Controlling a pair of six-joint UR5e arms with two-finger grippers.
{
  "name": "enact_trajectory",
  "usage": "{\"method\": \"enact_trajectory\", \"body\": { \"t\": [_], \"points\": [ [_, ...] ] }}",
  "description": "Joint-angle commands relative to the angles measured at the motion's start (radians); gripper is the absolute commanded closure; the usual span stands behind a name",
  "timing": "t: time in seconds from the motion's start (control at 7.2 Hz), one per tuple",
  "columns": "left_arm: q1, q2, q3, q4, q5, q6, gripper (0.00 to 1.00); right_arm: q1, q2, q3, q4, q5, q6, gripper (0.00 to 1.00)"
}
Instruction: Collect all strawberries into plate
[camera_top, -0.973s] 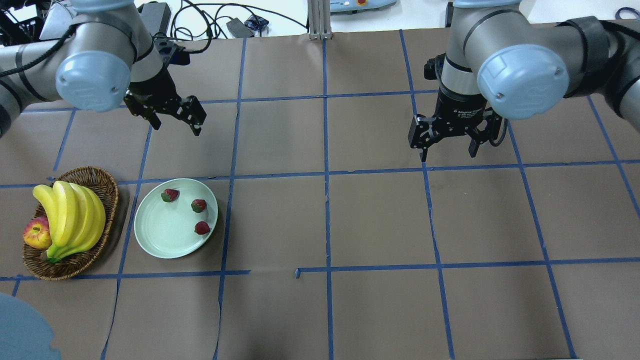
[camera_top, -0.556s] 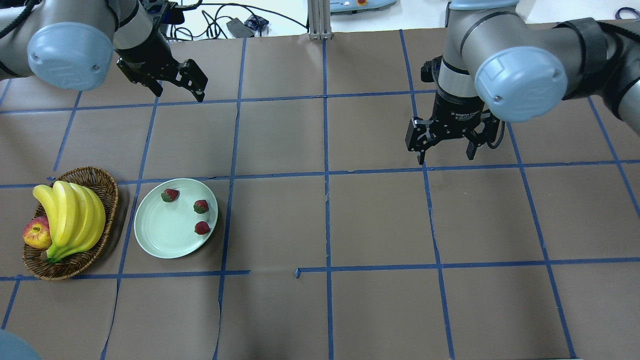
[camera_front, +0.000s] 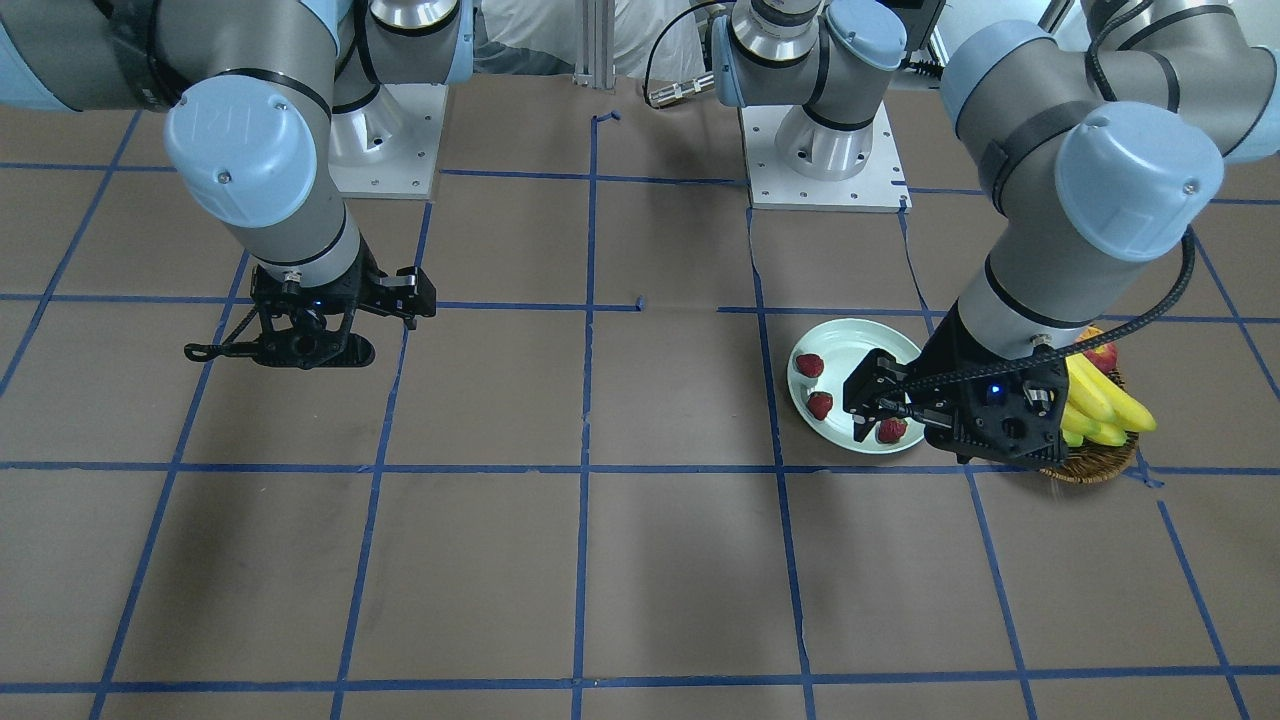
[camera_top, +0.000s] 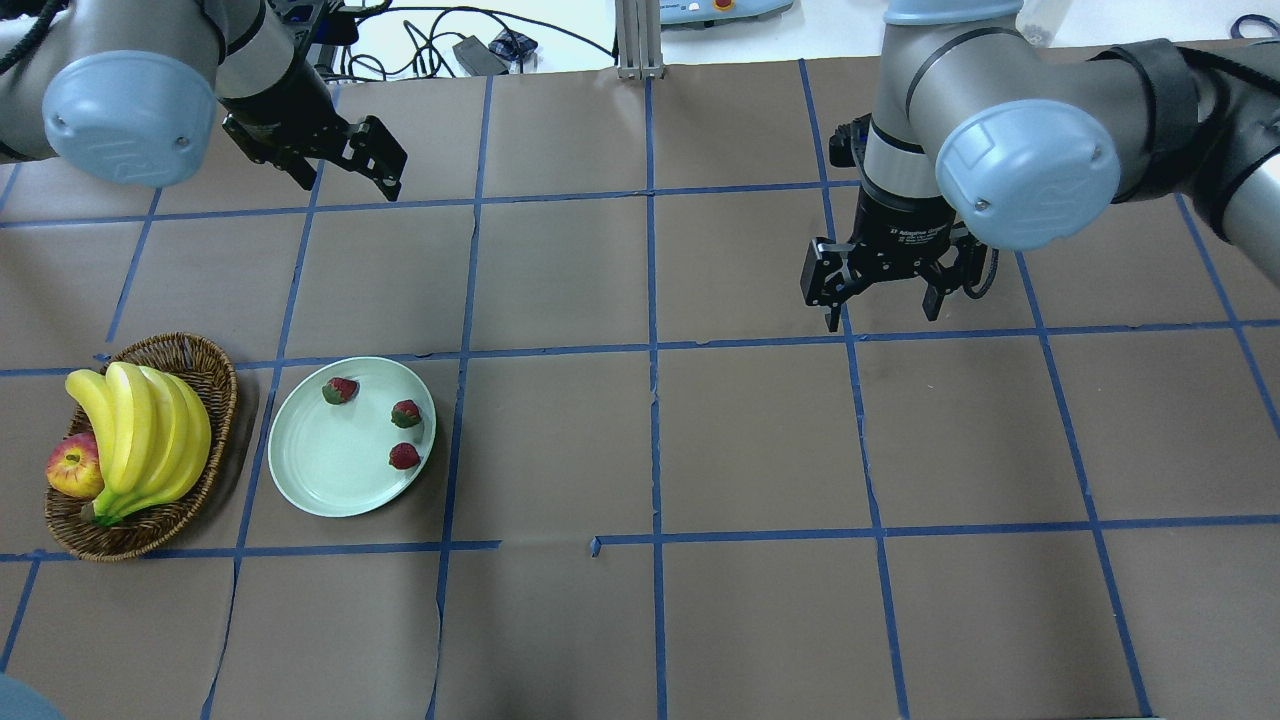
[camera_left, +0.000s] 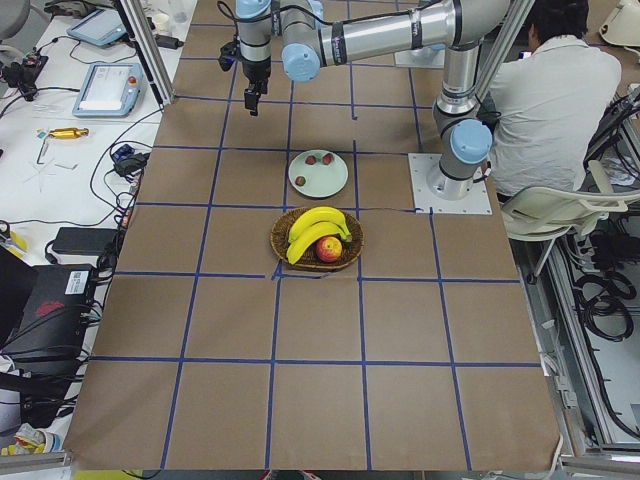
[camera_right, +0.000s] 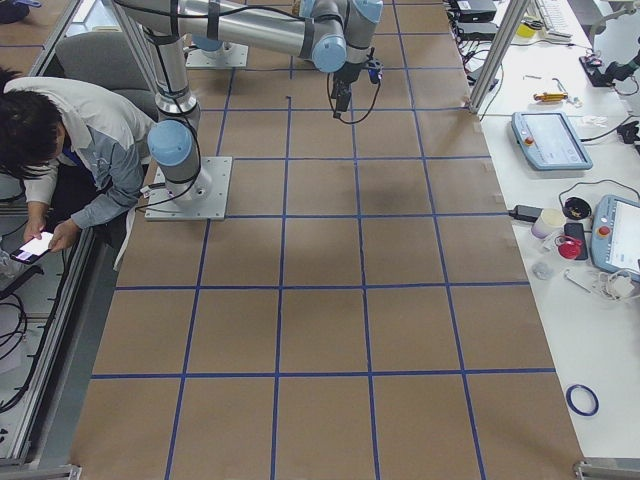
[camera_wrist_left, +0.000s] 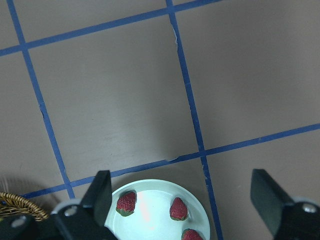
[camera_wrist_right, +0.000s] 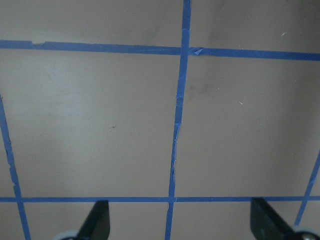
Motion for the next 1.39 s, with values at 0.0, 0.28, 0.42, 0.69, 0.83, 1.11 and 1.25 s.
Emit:
{"method": "enact_trajectory", "body": {
  "t": [0.0,0.28,0.42,0.69,0.83,1.11,1.25],
  "points": [
    [0.004,-0.019,-0.002,0.034,0.000,0.000,0.00,0.002,-0.002,0.004,0.006,0.011,0.001,0.00],
    [-0.004,0.007,-0.043,-0.032,0.003,-0.006,0.00,0.010,-0.017,-0.005,0.020,-0.046,0.004,0.00],
    [-0.012,0.021,-0.051,-0.141,0.032,-0.044,0.00,0.010,-0.017,-0.013,0.023,-0.050,0.002,0.00],
    [-0.038,0.064,-0.016,-0.154,0.069,-0.205,0.00,0.003,-0.040,-0.074,0.100,-0.056,0.004,0.00],
    [-0.073,0.097,-0.016,-0.204,0.104,-0.205,0.00,0.001,-0.063,-0.143,0.200,-0.053,0.004,0.00],
    [-0.117,0.166,-0.024,-0.293,0.163,-0.210,0.00,0.006,-0.069,-0.229,0.254,-0.024,0.014,0.00],
    [-0.122,0.196,-0.030,-0.295,0.158,-0.236,0.00,0.007,-0.069,-0.235,0.253,-0.018,0.030,0.00]
  ]
}}
